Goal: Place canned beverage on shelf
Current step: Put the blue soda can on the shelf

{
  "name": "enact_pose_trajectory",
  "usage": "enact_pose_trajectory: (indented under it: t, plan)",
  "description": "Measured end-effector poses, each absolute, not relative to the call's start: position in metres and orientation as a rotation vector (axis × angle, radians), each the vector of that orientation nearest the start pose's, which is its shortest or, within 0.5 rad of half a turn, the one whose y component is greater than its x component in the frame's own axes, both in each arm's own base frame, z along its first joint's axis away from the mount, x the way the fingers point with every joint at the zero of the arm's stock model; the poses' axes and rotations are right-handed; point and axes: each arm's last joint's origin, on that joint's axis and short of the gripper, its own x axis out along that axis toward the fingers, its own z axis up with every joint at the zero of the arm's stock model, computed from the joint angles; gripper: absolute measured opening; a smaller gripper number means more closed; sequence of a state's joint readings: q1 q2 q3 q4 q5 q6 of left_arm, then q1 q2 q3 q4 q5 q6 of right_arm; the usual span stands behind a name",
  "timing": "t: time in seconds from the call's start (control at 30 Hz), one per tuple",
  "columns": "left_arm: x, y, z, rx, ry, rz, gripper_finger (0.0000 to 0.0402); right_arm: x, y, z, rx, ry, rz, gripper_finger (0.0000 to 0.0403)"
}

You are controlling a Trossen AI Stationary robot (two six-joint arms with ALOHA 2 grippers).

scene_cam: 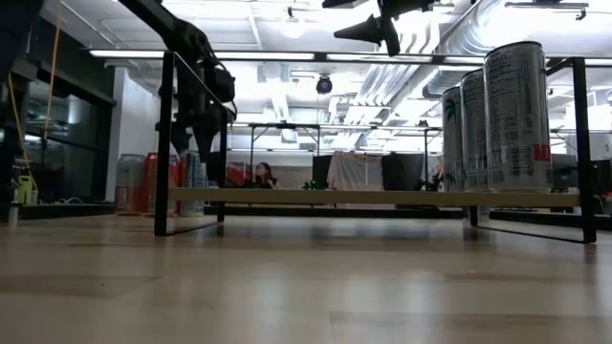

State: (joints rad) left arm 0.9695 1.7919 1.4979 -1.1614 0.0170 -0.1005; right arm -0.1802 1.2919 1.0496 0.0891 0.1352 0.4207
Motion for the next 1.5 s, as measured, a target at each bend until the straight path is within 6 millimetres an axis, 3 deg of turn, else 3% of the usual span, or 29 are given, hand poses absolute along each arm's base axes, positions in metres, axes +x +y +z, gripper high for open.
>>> enact_pose_trajectory:
  t: [0.3,0.47,0.63,0.8,1.0,1.17,1.33,1.5]
  plan:
    - [0.198,0.287,0.233,-0.797,1.349,0.823,0.0237,0.289,-0.057,0.342,0.418,0.088,-0.343,0.0250]
    - [0.197,0.284,0.241,-0.723,1.356,0.837,0.0186,0.289,-0.057,0.342,0.418,0.088,-0.343,0.0250]
    - [0.194,0.278,0.280,-0.678,1.240,0.864,0.0186,0.289,-0.057,0.342,0.401,0.091,-0.342,0.0250]
    - [0.192,0.261,0.347,-0.623,0.996,0.822,0.0186,0.289,-0.057,0.342,0.383,0.092,-0.341,0.0250]
    - [0.201,0.204,0.426,-0.480,0.750,0.653,0.0186,0.280,-0.055,0.353,0.343,0.058,-0.332,0.0250]
    - [0.224,0.143,0.461,-0.353,0.712,0.456,0.0186,0.257,-0.052,0.375,0.277,-0.024,-0.351,0.0250]
    - [0.257,0.085,0.466,-0.234,0.748,0.272,0.0186,0.229,-0.049,0.397,0.216,-0.115,-0.405,0.0250]
    - [0.299,0.043,0.439,-0.142,0.877,0.153,0.0186,0.212,-0.048,0.405,0.202,-0.133,-0.461,0.0250]
